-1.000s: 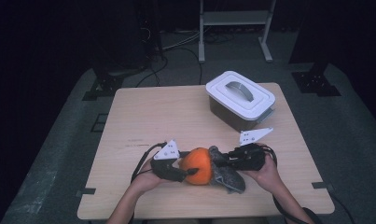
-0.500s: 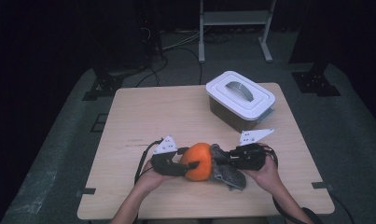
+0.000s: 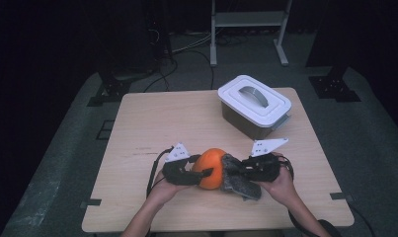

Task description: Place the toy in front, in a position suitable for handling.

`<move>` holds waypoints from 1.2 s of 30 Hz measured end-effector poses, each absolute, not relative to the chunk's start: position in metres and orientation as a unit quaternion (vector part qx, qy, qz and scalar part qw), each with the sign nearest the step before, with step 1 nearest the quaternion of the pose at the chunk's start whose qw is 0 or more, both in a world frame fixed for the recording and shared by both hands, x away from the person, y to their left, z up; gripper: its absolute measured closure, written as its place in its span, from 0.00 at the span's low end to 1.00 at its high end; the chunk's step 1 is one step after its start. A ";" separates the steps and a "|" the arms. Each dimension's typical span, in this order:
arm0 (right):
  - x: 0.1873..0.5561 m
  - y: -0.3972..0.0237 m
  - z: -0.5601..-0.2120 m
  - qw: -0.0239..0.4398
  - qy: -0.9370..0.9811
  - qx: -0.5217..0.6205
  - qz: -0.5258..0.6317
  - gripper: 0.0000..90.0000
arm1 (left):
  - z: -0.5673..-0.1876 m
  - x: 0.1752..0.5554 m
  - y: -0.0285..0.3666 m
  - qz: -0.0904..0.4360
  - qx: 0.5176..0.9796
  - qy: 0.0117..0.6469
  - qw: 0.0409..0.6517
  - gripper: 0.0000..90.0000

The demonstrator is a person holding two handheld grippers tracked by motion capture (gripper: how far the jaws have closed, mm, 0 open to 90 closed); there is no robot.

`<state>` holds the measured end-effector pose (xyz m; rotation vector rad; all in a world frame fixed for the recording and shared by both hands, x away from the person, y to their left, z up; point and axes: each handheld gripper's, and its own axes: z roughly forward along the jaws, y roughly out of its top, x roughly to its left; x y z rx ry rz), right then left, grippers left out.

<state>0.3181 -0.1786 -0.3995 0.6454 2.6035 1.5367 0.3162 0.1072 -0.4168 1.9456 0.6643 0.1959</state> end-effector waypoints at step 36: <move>0.313 -0.178 -0.388 0.034 0.842 0.190 0.504 0.84 | -0.412 0.301 0.089 0.111 0.853 0.181 0.476 0.24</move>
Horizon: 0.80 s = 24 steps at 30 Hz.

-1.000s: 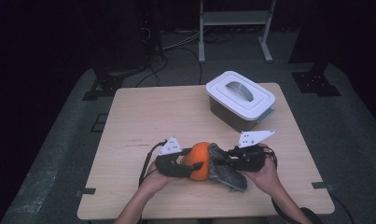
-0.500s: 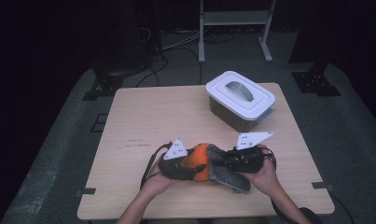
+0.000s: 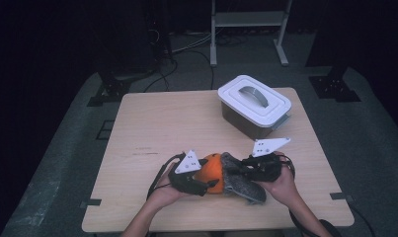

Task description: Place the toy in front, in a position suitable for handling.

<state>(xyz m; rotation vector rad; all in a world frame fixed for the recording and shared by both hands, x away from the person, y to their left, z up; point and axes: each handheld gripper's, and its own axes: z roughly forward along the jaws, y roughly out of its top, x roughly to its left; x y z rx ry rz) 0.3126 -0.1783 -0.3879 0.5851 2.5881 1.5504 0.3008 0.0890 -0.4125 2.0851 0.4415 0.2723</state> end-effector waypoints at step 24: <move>0.316 -0.188 -0.386 0.021 0.850 0.191 0.490 0.85 | -0.415 0.290 0.087 0.133 0.881 0.076 0.447 0.35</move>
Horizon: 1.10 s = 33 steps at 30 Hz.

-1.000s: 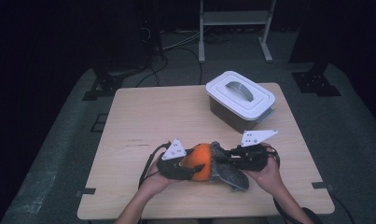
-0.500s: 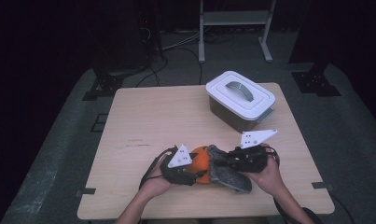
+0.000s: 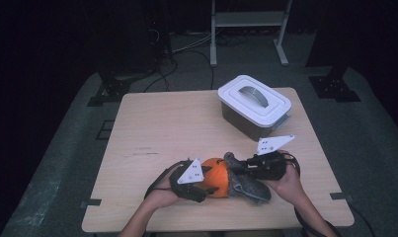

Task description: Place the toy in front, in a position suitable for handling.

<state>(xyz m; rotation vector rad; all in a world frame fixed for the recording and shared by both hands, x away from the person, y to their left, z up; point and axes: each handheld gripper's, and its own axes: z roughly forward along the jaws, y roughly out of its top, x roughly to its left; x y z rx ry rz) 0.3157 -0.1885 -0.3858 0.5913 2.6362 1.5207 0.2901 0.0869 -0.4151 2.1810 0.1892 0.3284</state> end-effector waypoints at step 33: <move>0.326 -0.195 -0.395 -0.006 0.864 0.206 0.460 0.85 | -0.420 0.284 0.087 0.140 0.882 0.017 0.450 0.49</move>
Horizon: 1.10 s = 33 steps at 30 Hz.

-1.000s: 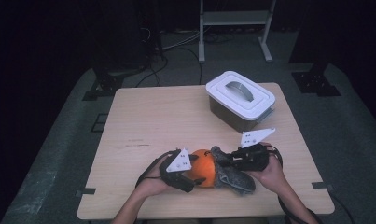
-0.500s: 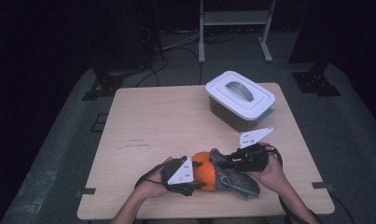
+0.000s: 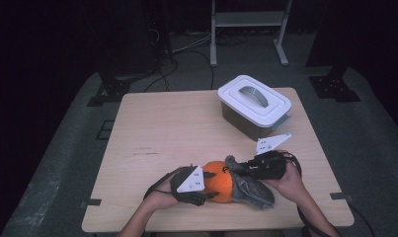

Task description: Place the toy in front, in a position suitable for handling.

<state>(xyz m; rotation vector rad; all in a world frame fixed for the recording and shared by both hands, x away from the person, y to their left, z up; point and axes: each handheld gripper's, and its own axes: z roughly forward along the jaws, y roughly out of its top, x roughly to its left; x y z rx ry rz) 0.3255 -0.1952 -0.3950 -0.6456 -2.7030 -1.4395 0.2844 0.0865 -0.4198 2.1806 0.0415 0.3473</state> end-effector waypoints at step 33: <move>0.329 -0.200 -0.405 0.006 -0.856 -0.227 -0.465 0.84 | -0.406 0.303 0.104 0.102 0.853 0.144 0.491 0.53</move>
